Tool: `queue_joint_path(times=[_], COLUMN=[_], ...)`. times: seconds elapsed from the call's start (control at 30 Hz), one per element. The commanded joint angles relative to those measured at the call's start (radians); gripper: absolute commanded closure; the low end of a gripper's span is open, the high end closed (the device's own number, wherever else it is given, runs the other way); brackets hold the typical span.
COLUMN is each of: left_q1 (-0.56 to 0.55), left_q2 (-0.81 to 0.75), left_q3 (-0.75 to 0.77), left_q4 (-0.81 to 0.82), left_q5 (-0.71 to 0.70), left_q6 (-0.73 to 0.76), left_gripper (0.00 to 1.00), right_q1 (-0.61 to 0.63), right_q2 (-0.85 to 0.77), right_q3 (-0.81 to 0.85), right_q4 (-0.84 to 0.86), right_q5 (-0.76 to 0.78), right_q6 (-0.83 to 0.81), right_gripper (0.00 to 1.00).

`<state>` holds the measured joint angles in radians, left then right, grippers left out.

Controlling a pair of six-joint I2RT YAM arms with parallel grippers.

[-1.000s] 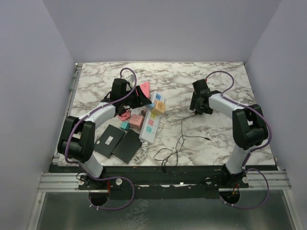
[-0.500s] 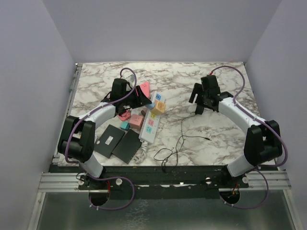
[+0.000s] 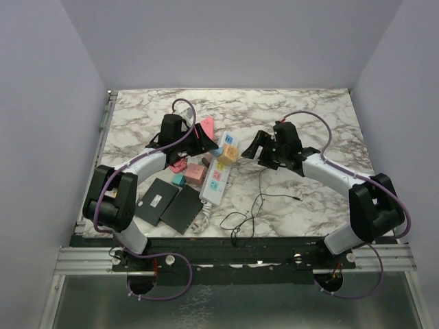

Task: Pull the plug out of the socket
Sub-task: Remove the plug from the socket.

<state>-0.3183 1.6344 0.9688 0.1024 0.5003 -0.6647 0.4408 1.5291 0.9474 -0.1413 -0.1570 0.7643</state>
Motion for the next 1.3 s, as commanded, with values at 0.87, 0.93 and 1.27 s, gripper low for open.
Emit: queue_joint_path(times=[0.87,0.93,1.27], left_q1=[-0.016,-0.016,-0.018], left_q2=[0.013,0.014,0.012], left_q3=[-0.027,-0.027,-0.025], left_q4=[0.002,0.001,0.001], left_q5=[0.033,0.032,0.039], left_q6=[-0.007,-0.007,-0.01], left_gripper=[1.0,1.0,1.0], right_q1=[0.111,0.111,0.126], right_q2=[0.161,0.162,0.192], right_q3=[0.041,0.047,0.101], right_q4=[0.238,0.239,0.211], right_q5=[-0.012,-0.016,0.007], right_q6=[0.313,0.308,0.287], right_gripper=[0.17,0.17,0.18])
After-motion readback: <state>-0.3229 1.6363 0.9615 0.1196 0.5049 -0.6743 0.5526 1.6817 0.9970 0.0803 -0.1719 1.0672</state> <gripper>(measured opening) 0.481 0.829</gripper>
